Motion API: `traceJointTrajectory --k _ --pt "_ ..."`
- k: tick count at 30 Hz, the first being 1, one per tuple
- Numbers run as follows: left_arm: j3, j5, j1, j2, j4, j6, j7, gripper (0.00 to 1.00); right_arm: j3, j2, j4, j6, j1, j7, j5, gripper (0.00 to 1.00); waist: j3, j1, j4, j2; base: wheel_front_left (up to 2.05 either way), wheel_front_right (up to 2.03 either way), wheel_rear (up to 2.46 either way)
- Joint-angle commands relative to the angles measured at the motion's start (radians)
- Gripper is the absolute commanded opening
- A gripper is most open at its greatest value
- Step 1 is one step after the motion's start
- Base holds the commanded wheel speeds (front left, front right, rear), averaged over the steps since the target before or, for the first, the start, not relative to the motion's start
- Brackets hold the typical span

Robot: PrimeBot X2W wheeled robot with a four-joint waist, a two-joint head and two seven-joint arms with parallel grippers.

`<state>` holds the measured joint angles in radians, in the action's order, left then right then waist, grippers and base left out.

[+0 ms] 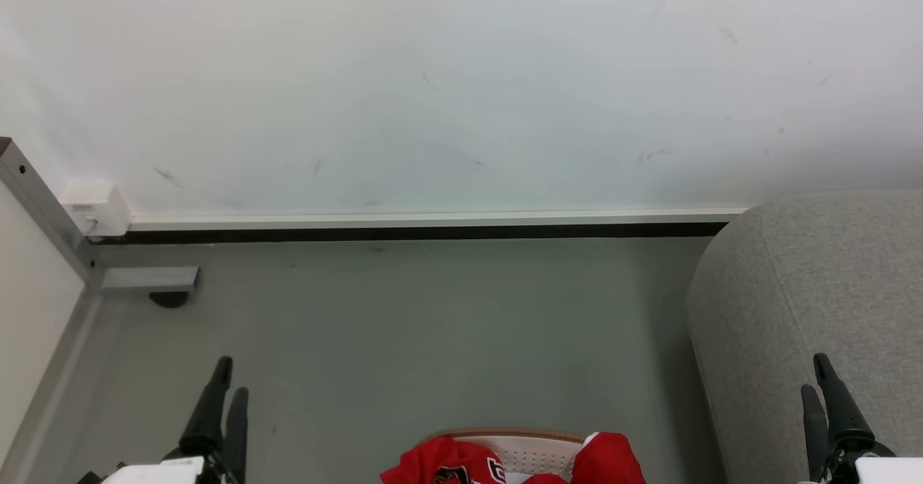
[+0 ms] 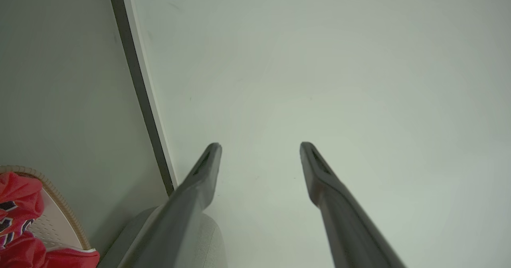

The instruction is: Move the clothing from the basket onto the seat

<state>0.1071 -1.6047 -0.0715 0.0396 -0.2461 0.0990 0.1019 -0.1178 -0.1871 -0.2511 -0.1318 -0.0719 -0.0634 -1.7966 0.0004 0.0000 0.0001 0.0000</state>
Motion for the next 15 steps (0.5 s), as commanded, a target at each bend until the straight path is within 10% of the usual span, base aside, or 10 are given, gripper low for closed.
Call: traceJointTrajectory --k 1,15 --pt "-0.004 0.005 -0.02 0.005 0.023 0.002 -0.011 1.0 0.002 -0.007 0.026 0.0 -0.021 -0.008 0.011 1.0 0.0 0.0 0.0 0.0 0.0 0.0 0.0" --pt "-0.028 0.146 -0.025 0.012 0.096 0.008 -0.079 1.0 -0.003 0.02 0.095 0.0 -0.025 -0.045 0.16 1.0 0.009 0.0 -0.004 0.0 0.0 0.0 0.0"
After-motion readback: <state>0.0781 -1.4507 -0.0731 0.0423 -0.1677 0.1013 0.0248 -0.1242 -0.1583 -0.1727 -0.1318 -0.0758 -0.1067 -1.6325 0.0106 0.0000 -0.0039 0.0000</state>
